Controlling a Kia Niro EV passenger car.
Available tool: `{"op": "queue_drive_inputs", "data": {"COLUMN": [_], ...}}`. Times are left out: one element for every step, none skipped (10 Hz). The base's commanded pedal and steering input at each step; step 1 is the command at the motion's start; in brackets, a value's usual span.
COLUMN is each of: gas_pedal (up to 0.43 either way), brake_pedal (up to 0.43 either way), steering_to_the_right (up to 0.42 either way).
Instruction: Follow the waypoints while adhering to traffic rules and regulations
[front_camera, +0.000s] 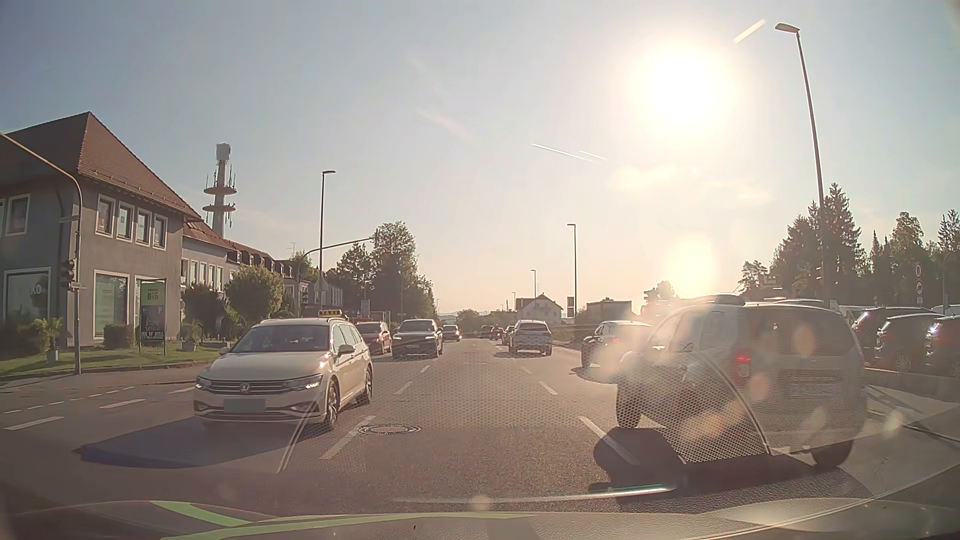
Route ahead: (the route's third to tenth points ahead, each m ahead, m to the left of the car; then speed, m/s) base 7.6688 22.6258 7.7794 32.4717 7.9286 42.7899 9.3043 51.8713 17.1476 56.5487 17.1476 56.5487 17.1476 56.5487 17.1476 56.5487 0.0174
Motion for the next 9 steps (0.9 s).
{"op": "queue_drive_inputs", "data": {"gas_pedal": [0.000,0.000,0.000,0.000,0.000,0.000,0.000,0.000,0.000], "brake_pedal": [0.250,0.250,0.250,0.250,0.250,0.250,0.250,0.250,0.250], "steering_to_the_right": [0.002,0.002,0.002,0.002,0.002,0.002,0.002,0.002,0.002]}}
